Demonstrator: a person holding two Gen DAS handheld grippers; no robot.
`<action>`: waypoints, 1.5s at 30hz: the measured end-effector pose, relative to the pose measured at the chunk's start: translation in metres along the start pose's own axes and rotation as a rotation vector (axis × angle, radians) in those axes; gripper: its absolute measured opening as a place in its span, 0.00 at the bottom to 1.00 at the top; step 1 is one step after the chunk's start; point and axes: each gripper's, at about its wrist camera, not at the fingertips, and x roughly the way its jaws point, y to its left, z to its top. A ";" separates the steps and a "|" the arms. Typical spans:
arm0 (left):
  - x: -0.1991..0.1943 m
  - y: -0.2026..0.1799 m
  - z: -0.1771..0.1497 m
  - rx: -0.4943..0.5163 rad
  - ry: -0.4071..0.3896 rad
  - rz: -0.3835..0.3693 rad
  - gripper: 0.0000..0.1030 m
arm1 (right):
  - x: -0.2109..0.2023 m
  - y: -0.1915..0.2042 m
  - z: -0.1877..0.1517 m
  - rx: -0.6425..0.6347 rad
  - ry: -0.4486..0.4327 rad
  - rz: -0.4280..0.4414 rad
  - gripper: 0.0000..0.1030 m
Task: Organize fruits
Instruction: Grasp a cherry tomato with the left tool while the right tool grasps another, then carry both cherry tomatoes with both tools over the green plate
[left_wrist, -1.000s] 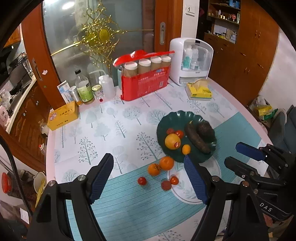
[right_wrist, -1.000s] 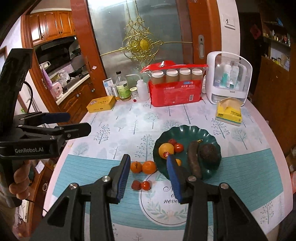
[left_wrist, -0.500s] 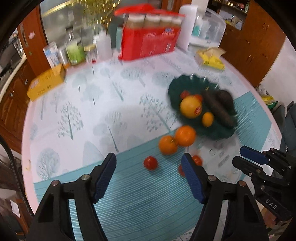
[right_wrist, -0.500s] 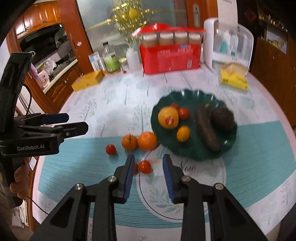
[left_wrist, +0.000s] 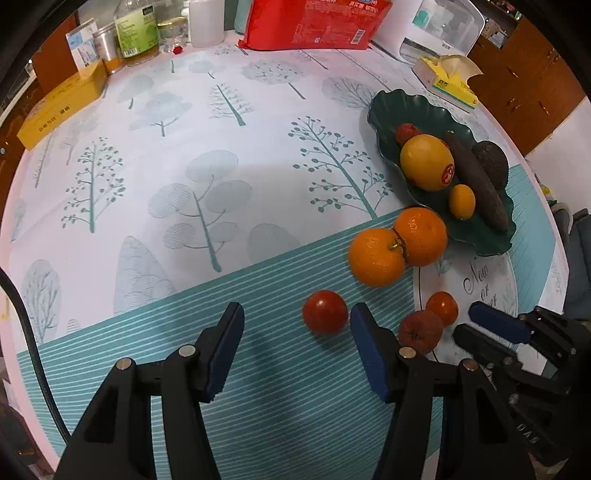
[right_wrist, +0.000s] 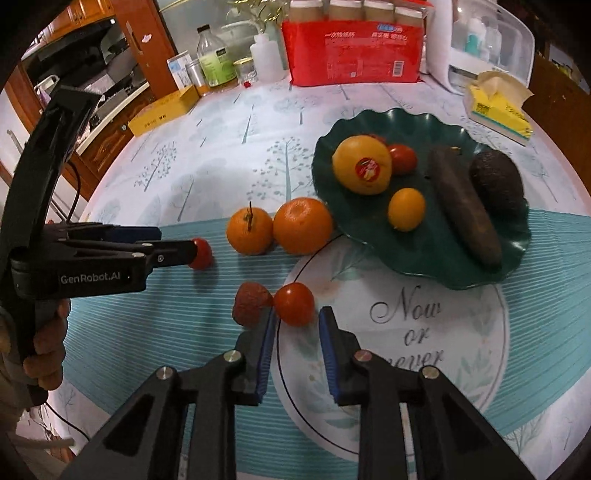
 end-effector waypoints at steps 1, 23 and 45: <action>0.002 0.000 0.001 0.000 0.004 -0.007 0.54 | 0.002 0.001 0.000 -0.005 0.002 0.002 0.24; 0.019 -0.017 0.006 0.008 0.054 -0.017 0.29 | 0.017 -0.004 0.016 -0.052 -0.031 0.022 0.19; 0.013 -0.020 -0.004 -0.025 0.002 0.024 0.24 | 0.026 -0.012 0.017 -0.015 0.012 0.139 0.25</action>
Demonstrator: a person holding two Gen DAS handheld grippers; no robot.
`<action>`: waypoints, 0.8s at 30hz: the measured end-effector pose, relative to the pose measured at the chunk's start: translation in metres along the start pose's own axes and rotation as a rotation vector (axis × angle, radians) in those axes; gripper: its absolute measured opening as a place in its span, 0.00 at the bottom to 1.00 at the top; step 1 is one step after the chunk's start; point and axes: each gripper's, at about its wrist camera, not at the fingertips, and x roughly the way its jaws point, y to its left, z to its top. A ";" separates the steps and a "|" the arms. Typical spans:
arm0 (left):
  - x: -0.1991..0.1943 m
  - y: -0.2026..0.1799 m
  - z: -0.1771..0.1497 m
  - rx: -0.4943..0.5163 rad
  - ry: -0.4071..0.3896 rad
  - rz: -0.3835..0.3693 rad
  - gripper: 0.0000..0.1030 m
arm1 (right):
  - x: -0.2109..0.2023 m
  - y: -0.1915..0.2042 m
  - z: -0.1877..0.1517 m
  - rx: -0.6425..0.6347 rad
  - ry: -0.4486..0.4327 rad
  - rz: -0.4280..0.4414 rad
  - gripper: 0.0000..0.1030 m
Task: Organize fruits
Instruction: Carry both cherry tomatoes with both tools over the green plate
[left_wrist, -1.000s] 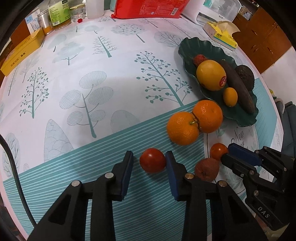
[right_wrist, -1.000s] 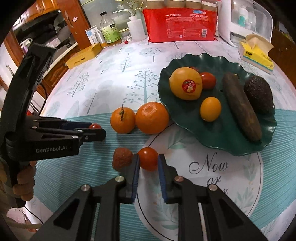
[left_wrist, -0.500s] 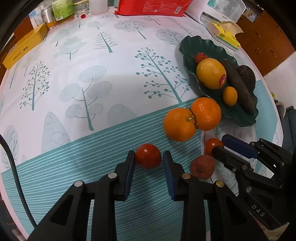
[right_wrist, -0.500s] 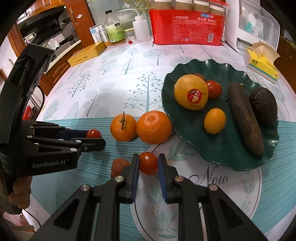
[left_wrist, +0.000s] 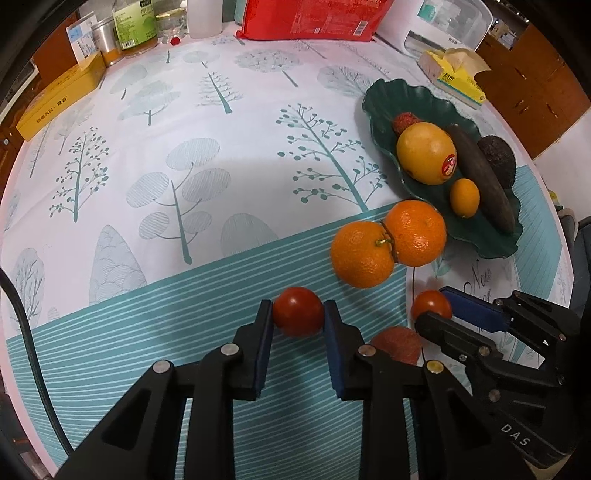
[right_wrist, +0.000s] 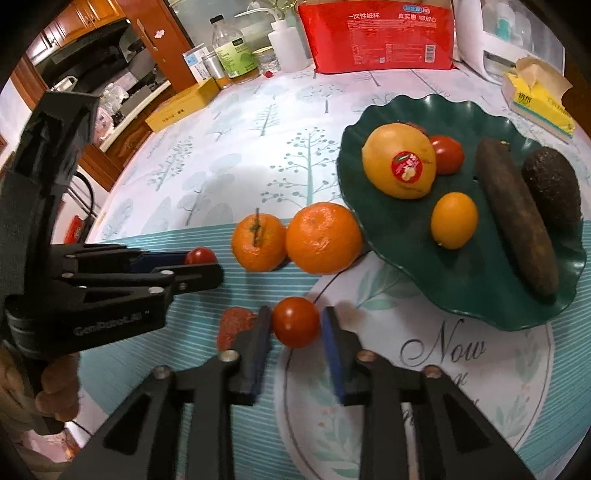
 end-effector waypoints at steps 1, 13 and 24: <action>-0.003 0.000 -0.001 0.001 -0.008 0.003 0.24 | -0.003 0.001 -0.001 -0.006 -0.008 -0.007 0.25; -0.078 -0.029 -0.009 -0.025 -0.104 -0.030 0.24 | -0.071 0.001 -0.023 -0.009 -0.110 0.022 0.25; -0.183 -0.102 0.029 0.044 -0.226 0.006 0.24 | -0.191 -0.012 0.021 -0.039 -0.247 -0.007 0.25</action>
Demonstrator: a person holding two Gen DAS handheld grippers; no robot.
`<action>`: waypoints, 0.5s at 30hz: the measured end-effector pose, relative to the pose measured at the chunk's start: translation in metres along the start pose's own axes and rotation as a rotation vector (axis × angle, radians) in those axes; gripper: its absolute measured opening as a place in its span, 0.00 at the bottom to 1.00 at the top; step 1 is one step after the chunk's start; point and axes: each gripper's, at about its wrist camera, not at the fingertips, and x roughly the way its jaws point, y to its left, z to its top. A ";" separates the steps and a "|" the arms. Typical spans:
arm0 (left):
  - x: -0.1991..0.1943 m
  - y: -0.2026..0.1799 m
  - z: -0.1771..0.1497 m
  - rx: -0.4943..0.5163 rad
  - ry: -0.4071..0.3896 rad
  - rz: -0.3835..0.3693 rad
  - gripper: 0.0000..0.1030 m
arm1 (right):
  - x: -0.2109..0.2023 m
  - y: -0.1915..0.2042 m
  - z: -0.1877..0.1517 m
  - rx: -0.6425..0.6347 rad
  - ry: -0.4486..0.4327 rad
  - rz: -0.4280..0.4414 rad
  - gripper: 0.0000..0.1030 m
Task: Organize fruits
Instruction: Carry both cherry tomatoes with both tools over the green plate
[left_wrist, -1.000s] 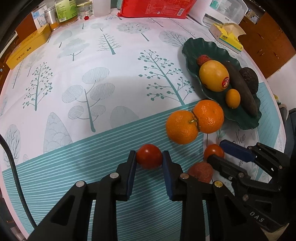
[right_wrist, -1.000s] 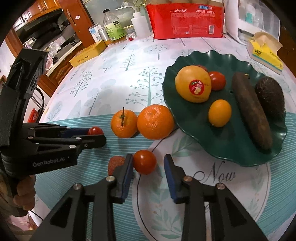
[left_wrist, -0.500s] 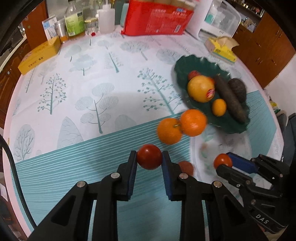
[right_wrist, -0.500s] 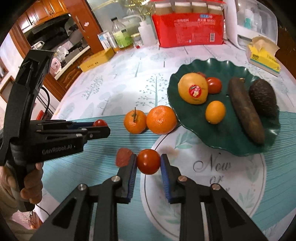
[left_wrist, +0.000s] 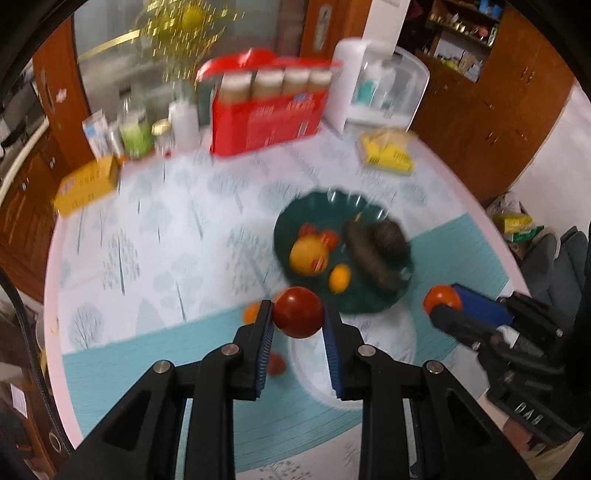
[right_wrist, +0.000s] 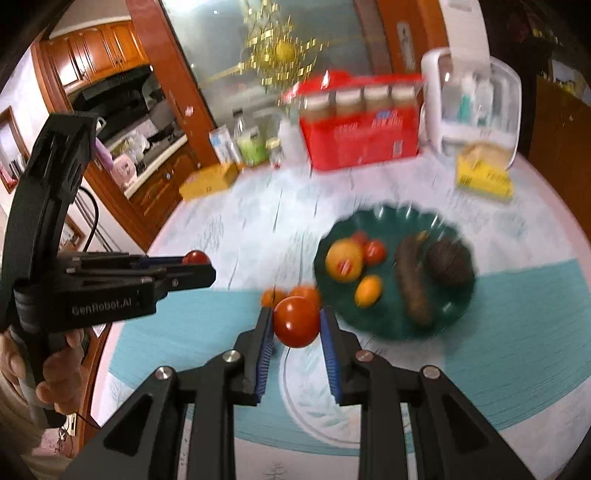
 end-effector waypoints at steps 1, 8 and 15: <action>-0.006 -0.007 0.010 0.003 -0.010 0.001 0.24 | -0.009 -0.004 0.011 -0.010 -0.008 -0.011 0.25; -0.009 -0.047 0.068 0.020 -0.073 0.014 0.24 | -0.052 -0.042 0.092 -0.068 -0.075 -0.051 0.25; 0.060 -0.058 0.111 -0.052 -0.027 0.082 0.24 | 0.001 -0.093 0.129 -0.067 -0.014 -0.070 0.25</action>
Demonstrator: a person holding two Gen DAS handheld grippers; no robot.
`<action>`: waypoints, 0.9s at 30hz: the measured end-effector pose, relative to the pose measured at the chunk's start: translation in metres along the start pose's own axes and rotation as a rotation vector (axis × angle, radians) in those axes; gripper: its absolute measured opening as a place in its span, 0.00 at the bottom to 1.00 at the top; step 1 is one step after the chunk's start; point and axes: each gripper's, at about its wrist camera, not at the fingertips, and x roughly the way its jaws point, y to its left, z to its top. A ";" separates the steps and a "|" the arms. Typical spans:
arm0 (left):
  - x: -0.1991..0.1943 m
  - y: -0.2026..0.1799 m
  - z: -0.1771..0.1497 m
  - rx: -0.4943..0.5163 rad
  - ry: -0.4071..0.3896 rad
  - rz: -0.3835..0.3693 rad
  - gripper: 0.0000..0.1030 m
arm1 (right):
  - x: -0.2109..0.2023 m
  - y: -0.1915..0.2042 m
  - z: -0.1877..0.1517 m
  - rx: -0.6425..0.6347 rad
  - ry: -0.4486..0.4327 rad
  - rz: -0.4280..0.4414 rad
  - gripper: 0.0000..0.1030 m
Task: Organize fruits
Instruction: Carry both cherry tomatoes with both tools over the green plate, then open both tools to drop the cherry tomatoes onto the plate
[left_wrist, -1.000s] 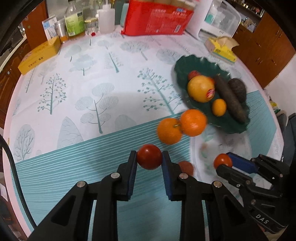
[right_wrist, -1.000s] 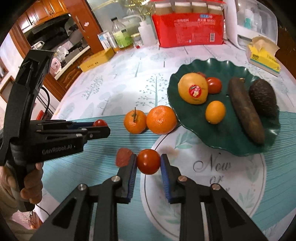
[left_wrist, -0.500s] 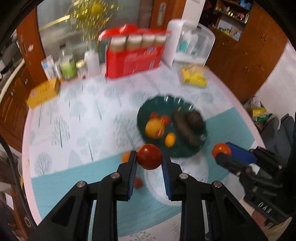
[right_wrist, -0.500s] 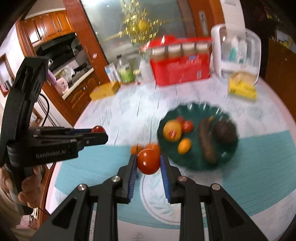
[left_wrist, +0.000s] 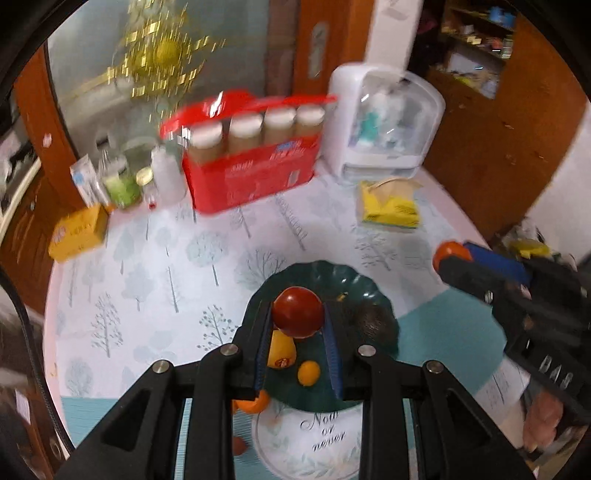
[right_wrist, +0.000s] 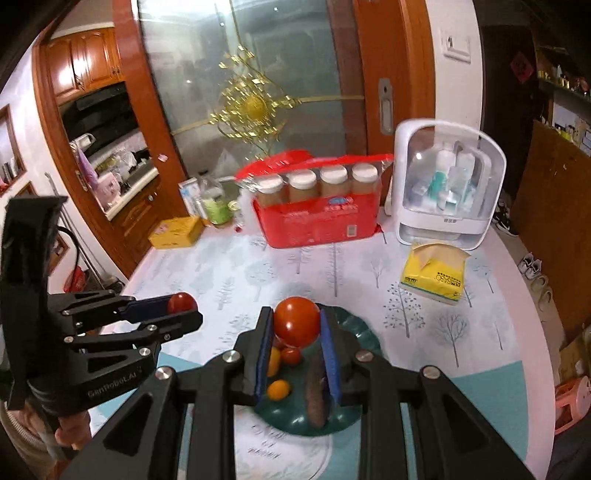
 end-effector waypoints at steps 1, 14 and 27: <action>0.013 0.000 0.003 -0.013 0.016 0.003 0.24 | 0.018 -0.008 -0.001 0.006 0.027 0.004 0.25; 0.165 -0.006 0.024 -0.108 0.165 0.015 0.24 | 0.166 -0.073 -0.041 0.058 0.270 0.024 0.25; 0.232 -0.004 0.005 -0.115 0.273 0.063 0.58 | 0.224 -0.084 -0.061 0.059 0.388 0.041 0.27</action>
